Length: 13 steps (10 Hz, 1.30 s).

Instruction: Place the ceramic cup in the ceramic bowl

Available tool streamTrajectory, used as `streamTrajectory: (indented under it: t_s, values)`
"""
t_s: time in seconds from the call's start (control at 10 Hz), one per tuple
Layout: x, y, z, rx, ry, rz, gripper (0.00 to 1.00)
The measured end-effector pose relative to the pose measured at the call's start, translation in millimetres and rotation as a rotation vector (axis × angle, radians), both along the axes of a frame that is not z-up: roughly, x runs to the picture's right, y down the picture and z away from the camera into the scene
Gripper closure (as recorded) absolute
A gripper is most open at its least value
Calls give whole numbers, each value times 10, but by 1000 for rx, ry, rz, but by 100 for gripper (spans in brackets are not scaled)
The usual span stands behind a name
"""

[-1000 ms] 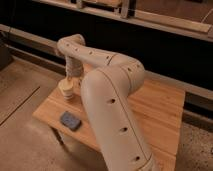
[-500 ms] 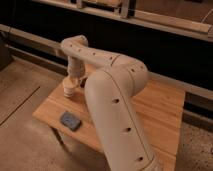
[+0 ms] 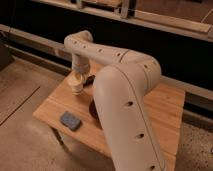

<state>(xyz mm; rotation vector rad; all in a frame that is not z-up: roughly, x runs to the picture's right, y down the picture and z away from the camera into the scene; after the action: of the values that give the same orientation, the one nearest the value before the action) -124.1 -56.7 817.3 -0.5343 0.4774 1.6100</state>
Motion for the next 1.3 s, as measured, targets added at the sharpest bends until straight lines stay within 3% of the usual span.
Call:
streamTrajectory:
  t_s: [0.3,0.7,0.9,1.3]
  values:
    - [23,-84,-273,57,8,-1,100]
    - [196,-22,-773,135,22,87,100]
    - [362,171,-978,135,50,156,100]
    - [776,657,-1137,69,133,315,100]
